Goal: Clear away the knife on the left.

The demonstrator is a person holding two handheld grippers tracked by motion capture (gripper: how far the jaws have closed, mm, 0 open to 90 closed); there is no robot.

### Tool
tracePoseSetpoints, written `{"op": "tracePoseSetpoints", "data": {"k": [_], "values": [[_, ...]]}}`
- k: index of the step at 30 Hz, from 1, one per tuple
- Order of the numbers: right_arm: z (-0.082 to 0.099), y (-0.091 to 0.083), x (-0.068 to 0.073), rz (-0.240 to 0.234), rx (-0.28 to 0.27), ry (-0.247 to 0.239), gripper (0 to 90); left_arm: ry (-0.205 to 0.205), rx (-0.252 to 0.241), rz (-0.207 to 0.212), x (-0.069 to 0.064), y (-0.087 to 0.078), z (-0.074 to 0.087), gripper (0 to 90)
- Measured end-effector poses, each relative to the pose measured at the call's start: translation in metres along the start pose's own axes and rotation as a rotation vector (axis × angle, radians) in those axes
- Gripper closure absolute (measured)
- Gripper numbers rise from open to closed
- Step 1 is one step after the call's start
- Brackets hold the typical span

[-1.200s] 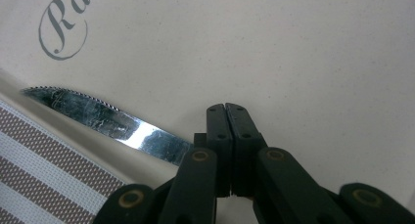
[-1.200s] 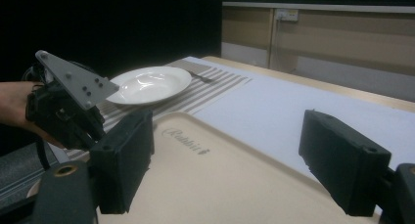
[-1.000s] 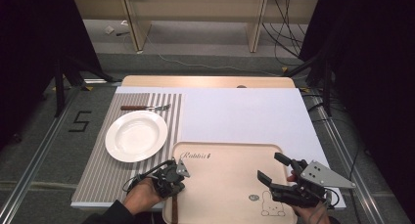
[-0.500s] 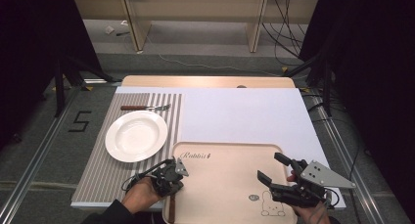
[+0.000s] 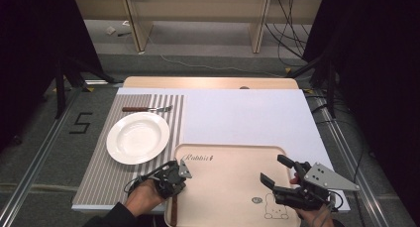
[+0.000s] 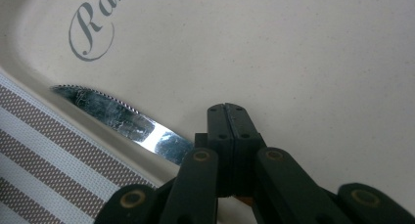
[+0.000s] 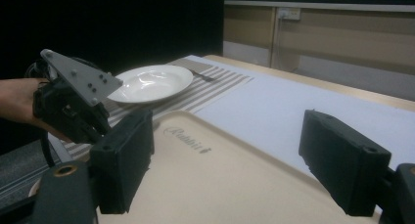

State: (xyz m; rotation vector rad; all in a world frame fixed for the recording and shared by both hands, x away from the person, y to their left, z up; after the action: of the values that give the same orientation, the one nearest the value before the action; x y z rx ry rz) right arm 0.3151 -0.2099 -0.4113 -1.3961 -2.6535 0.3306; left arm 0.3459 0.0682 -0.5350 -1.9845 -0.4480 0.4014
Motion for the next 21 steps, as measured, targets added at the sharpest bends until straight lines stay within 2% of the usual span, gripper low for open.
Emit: {"op": "tracePoseSetpoints", "data": {"k": [10,15,17,21], "values": [[0.000,0.000,0.000,0.001,-0.002,-0.001,21.8,-0.010,-0.009,0.004,0.004,-0.001,-0.001,88.6],[0.000,0.000,0.000,0.001,-0.001,-0.001,21.8,-0.018,-0.027,0.016,0.004,-0.004,-0.001,84.7],[0.000,0.000,0.000,0.002,-0.002,-0.001,21.8,-0.005,-0.041,0.027,0.003,-0.005,-0.002,77.7],[0.000,0.000,0.000,0.002,-0.001,0.001,21.8,-0.033,-0.105,0.064,0.000,-0.014,-0.007,59.8]]}}
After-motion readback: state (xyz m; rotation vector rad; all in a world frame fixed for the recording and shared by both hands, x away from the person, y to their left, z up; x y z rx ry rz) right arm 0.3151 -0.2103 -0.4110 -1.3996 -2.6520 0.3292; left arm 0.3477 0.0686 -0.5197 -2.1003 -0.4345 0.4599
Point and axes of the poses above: each handheld gripper's, and its own axes: y roughly forward along the jaws, z roughly out of its underside, x roughly to its left, the point moved 8 cm from there along y, roughly forward along the jaws, and after that the axes turned 10 degrees about z, right-handed, at the moved point
